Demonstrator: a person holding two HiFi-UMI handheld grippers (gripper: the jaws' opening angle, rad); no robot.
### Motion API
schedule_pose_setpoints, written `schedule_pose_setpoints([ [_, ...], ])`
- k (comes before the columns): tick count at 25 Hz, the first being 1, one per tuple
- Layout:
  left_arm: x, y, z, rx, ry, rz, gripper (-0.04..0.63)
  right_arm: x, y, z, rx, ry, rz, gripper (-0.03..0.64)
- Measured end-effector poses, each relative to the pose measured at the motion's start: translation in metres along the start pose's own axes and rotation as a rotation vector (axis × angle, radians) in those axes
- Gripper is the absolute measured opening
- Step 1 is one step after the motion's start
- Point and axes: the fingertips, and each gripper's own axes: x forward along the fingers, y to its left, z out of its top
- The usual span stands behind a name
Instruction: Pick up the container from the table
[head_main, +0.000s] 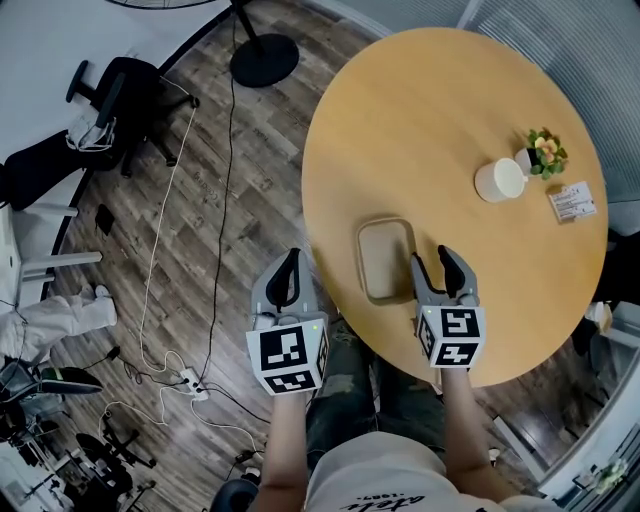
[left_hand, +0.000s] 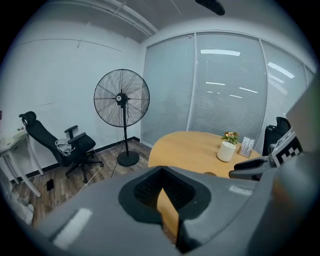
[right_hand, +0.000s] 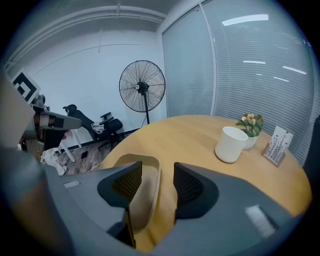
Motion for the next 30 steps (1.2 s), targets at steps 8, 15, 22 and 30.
schedule_pose_setpoints([
  [8,0.009,-0.008,-0.016,-0.007,0.034,-0.015,0.0,0.009,-0.003,-0.031,0.016,0.067,0.005,0.202],
  [15,0.01,-0.008,-0.027,-0.008,0.055,-0.012,0.0,0.019,0.001,-0.051,0.029,0.123,0.025,0.166],
  [22,0.007,-0.005,-0.027,-0.021,0.049,-0.005,0.0,0.025,0.002,-0.066,0.087,0.169,0.038,0.135],
  [30,0.001,-0.003,-0.03,-0.039,0.046,0.012,0.0,0.031,0.001,-0.076,0.089,0.201,0.027,0.067],
])
